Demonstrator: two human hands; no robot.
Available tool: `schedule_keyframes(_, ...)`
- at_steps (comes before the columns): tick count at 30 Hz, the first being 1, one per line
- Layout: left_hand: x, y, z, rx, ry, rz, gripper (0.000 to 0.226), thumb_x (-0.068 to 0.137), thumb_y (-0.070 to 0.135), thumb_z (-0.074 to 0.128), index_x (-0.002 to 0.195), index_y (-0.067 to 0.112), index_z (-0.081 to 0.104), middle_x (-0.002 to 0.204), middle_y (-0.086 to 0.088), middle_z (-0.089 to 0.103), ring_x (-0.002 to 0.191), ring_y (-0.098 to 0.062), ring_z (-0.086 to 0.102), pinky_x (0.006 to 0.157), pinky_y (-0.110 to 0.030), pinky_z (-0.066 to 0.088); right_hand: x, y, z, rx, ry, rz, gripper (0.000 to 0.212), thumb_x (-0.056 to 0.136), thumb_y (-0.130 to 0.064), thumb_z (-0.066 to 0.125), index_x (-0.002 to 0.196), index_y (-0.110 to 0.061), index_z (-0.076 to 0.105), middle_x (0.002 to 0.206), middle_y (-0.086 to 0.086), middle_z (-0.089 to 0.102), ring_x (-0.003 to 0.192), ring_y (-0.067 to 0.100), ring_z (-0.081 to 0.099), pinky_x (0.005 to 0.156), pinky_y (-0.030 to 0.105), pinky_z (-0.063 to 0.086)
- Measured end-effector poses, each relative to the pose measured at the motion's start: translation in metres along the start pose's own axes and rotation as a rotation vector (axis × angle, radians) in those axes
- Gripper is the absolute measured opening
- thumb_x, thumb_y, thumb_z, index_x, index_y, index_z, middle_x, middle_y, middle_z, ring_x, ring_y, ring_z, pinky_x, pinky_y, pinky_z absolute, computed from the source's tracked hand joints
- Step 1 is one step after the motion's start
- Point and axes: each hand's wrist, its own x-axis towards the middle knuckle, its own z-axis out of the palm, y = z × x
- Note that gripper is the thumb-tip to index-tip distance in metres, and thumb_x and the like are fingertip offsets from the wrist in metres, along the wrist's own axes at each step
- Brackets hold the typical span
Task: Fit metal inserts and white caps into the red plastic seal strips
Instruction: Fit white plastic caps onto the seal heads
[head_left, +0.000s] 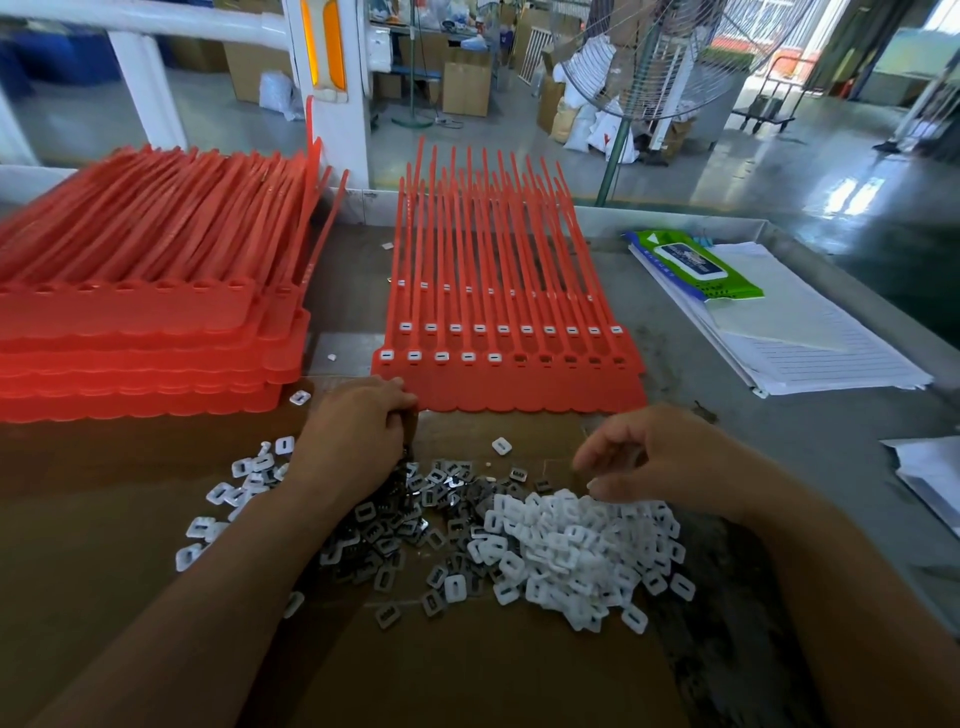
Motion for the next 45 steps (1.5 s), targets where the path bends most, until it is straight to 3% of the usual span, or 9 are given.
schedule_keyframes(3,0.0001,-0.0001,0.0001,0.003,0.0,0.0,0.033,0.084,0.002,0.048,0.112,0.012,0.063,0.127,-0.004,0.056,0.12,-0.019,0.048,0.107,-0.035,0.031,-0.0031,0.0029,0.0042,-0.036,-0.065,0.042,0.026,0.069,-0.025,0.079,0.081,-0.042,0.064,0.083,-0.022,0.064,0.079,-0.007,0.057,0.062,0.009,0.043)
schedule_keyframes(8,-0.0005,-0.0011,0.0002,0.005,0.009,0.005,0.033,0.083,0.001,0.049,0.112,0.011,0.063,0.126,-0.004,0.056,0.12,-0.019,0.048,0.107,-0.03,0.029,0.0016,0.0016,0.0085,-0.051,-0.094,0.014,0.025,0.074,-0.016,0.074,0.073,-0.037,0.062,0.066,-0.035,0.057,0.061,-0.012,0.052,0.058,0.007,0.041)
schedule_keyframes(13,0.0,-0.0001,0.0003,-0.014,0.009,-0.007,0.034,0.083,0.001,0.048,0.112,0.011,0.063,0.127,-0.004,0.056,0.12,-0.017,0.047,0.104,-0.026,0.027,0.0002,0.0049,0.009,0.046,-0.07,0.01,0.011,0.078,-0.016,0.071,0.078,-0.026,0.066,0.068,-0.017,0.067,0.061,-0.004,0.061,0.059,0.011,0.048)
schedule_keyframes(21,-0.0003,0.0007,0.0,-0.014,0.003,-0.014,0.035,0.083,0.001,0.048,0.113,0.012,0.063,0.128,-0.003,0.055,0.122,-0.018,0.046,0.107,-0.031,0.029,0.0002,0.0065,0.0098,0.101,-0.019,-0.003,0.01,0.081,-0.02,0.068,0.074,-0.025,0.062,0.06,-0.018,0.064,0.052,-0.007,0.056,0.049,0.006,0.039)
schedule_keyframes(29,0.0003,0.0004,0.0007,-0.012,0.0,-0.016,0.035,0.084,0.002,0.047,0.114,0.013,0.062,0.129,-0.002,0.054,0.122,-0.018,0.045,0.107,-0.03,0.028,-0.0013,0.0089,0.0102,0.222,0.052,0.006,0.014,0.074,-0.012,0.073,0.073,-0.019,0.062,0.063,-0.004,0.068,0.055,0.003,0.061,0.053,0.013,0.047)
schedule_keyframes(34,0.0007,-0.0008,0.0017,-0.002,0.002,-0.006,0.035,0.084,0.002,0.046,0.113,0.012,0.062,0.128,-0.002,0.054,0.122,-0.016,0.045,0.105,-0.028,0.027,-0.0015,0.0073,0.0105,0.178,0.055,-0.029,0.015,0.076,-0.016,0.072,0.073,-0.029,0.067,0.062,-0.011,0.067,0.054,-0.002,0.058,0.053,0.009,0.044)
schedule_keyframes(38,0.0013,-0.0015,0.0018,0.002,0.0,-0.002,0.035,0.084,0.002,0.046,0.113,0.012,0.062,0.128,-0.002,0.054,0.122,-0.017,0.045,0.104,-0.026,0.026,-0.0029,0.0073,0.0099,0.128,0.047,-0.032,0.02,0.079,-0.023,0.069,0.083,-0.043,0.067,0.078,-0.005,0.07,0.066,0.009,0.062,0.064,0.016,0.048)
schedule_keyframes(40,0.0012,-0.0011,0.0016,0.001,0.001,-0.001,0.035,0.084,0.002,0.047,0.113,0.012,0.063,0.128,-0.003,0.055,0.122,-0.017,0.045,0.104,-0.026,0.027,-0.0034,0.0078,0.0099,0.096,0.039,-0.038,0.023,0.08,-0.024,0.068,0.09,-0.044,0.062,0.071,-0.015,0.064,0.062,-0.002,0.058,0.06,0.009,0.045)
schedule_keyframes(45,0.0007,-0.0007,0.0008,-0.009,0.007,-0.005,0.035,0.083,0.002,0.047,0.113,0.011,0.063,0.127,-0.003,0.055,0.121,-0.018,0.046,0.104,-0.028,0.028,-0.0026,0.0084,0.0099,0.119,0.125,-0.031,0.018,0.08,-0.019,0.068,0.07,-0.034,0.065,0.069,-0.022,0.066,0.062,-0.008,0.059,0.059,0.004,0.042)
